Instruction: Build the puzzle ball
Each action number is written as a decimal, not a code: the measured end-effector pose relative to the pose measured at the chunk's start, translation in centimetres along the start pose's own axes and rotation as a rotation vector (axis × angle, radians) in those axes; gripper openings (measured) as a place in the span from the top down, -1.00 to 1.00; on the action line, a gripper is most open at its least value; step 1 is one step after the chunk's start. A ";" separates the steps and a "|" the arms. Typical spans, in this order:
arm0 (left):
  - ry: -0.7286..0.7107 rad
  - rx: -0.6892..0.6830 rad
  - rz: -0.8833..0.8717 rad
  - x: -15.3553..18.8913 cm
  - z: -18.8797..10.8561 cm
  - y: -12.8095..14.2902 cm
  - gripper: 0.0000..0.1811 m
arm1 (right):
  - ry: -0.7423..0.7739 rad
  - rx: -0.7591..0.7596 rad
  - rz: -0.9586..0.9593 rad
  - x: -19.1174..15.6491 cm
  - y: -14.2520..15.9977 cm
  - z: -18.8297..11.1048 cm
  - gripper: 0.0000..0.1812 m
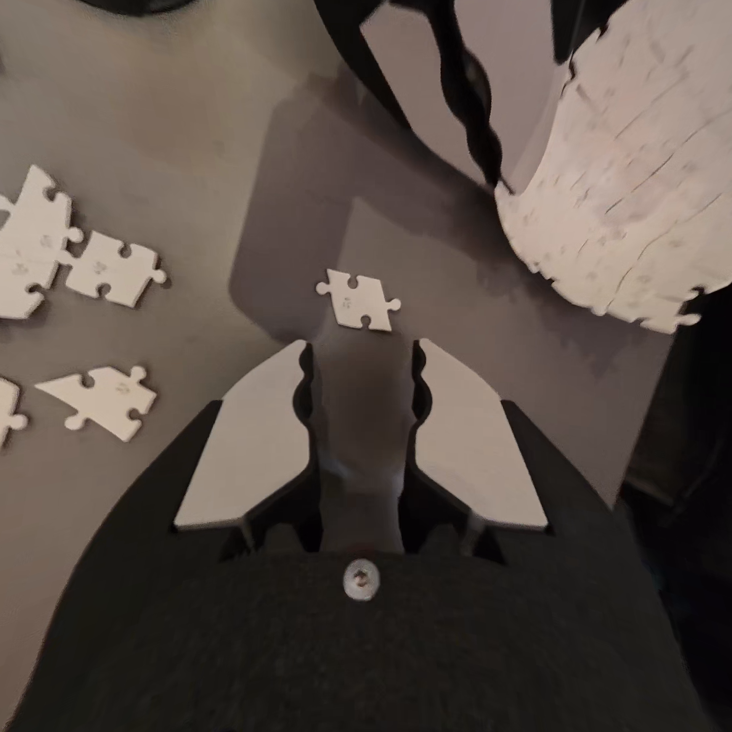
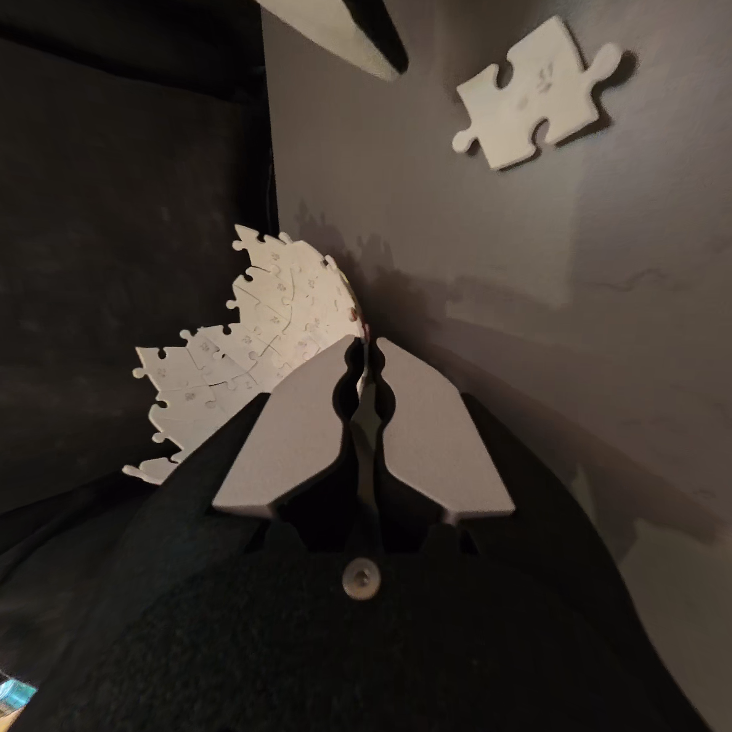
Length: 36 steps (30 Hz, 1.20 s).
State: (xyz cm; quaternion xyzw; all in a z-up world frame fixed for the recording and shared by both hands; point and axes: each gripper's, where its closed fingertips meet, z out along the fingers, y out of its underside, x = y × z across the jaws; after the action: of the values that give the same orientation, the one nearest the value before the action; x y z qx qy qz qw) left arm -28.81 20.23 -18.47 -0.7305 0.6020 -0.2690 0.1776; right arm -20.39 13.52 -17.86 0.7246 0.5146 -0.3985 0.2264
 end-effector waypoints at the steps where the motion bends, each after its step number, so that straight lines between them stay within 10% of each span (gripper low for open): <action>1: -0.015 -0.021 0.035 -0.2 0.2 0.1 0.43 | 0.007 0.003 -0.004 0.0 0.1 0.0 0.97; 18: -0.037 -0.087 0.208 0.2 1.0 0.3 0.72 | 0.057 -0.135 -0.093 1.0 -1.7 0.1 0.92; 36: 0.082 0.190 0.169 7.1 -2.8 -4.0 0.72 | 0.112 -0.135 -0.090 1.0 -3.8 -1.0 0.81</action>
State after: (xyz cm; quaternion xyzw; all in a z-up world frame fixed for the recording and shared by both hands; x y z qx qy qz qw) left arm -26.45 14.36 -12.61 -0.6454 0.6401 -0.3385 0.2430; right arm -23.46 16.21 -17.77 0.7050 0.5843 -0.3315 0.2273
